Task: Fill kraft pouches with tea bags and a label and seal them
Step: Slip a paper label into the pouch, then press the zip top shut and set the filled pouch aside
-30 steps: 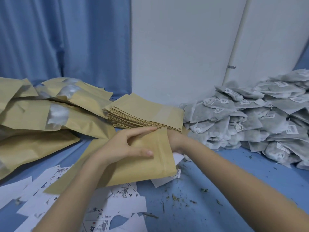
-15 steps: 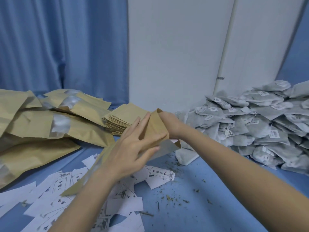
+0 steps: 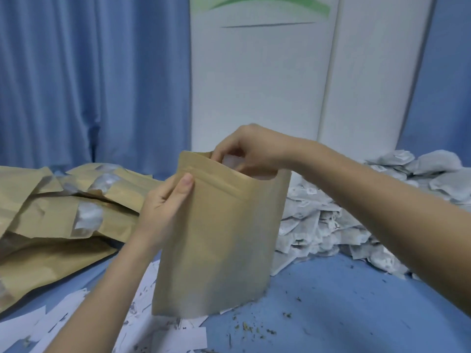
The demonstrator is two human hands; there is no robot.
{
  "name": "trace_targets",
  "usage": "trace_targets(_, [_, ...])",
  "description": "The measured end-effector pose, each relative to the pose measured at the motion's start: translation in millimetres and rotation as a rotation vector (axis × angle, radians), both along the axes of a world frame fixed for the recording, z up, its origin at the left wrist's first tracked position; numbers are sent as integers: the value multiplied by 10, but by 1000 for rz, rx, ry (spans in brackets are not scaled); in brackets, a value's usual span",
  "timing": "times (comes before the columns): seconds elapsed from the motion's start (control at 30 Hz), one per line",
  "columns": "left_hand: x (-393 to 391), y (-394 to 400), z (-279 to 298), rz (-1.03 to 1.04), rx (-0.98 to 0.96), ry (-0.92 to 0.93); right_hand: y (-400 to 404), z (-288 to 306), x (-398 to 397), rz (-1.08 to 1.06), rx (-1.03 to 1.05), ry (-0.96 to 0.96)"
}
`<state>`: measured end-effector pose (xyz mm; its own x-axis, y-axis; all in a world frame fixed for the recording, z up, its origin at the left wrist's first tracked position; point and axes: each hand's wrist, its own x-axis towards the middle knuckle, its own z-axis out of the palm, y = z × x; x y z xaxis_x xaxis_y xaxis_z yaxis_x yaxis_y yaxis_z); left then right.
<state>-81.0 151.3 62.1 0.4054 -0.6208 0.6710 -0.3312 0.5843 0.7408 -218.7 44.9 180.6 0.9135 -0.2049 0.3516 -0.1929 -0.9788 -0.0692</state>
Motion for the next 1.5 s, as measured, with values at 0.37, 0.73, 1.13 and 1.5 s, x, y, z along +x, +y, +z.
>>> trace_targets(0.37, [-195, -319, -57, -111, -38, 119, 74, 182, -267, -121, 283, 573])
trace_targets(0.73, [-320, -557, -174, -155, 28, 160, -125, 116, -837, -154, 253, 144])
trace_targets(1.13, [-369, -587, 125, -291, 209, 163, -207, -133, -999, -141, 125, -27])
trace_targets(1.5, [-592, -739, 42, 30, -19, 352, -558, -239, -1230, -434, -166, -185])
